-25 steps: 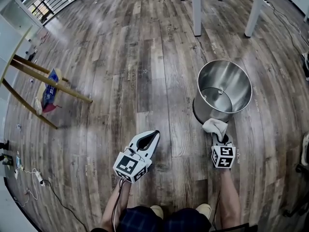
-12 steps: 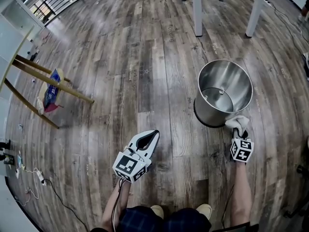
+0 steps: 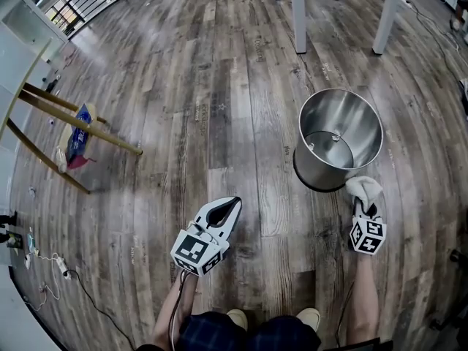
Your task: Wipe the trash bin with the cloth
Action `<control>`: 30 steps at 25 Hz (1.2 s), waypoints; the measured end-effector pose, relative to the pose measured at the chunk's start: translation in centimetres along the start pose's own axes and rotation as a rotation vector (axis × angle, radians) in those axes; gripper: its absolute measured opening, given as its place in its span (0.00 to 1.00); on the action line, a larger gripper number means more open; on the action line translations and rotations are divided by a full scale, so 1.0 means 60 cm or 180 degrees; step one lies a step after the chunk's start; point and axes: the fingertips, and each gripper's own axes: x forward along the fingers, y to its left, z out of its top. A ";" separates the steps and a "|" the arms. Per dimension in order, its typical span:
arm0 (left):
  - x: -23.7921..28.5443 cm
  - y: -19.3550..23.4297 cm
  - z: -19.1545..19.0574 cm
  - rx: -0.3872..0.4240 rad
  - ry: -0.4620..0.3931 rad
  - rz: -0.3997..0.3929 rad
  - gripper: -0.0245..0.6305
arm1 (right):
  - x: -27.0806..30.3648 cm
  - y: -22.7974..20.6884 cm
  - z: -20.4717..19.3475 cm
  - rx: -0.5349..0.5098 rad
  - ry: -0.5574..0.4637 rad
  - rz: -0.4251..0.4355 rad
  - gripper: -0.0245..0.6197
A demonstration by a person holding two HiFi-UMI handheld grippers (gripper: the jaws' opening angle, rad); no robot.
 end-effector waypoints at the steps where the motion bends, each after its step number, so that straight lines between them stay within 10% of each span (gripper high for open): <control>1: 0.001 -0.001 -0.002 -0.0008 -0.0001 0.0001 0.04 | -0.016 0.013 -0.003 0.0005 -0.0044 0.0053 0.17; 15: 0.006 -0.002 -0.022 -0.0043 0.0066 0.0000 0.04 | -0.065 0.345 -0.028 -0.0281 -0.0141 0.1245 0.17; 30: 0.005 -0.011 -0.042 -0.0062 0.0121 -0.0061 0.04 | 0.082 0.362 -0.049 -0.0391 0.0293 0.1139 0.17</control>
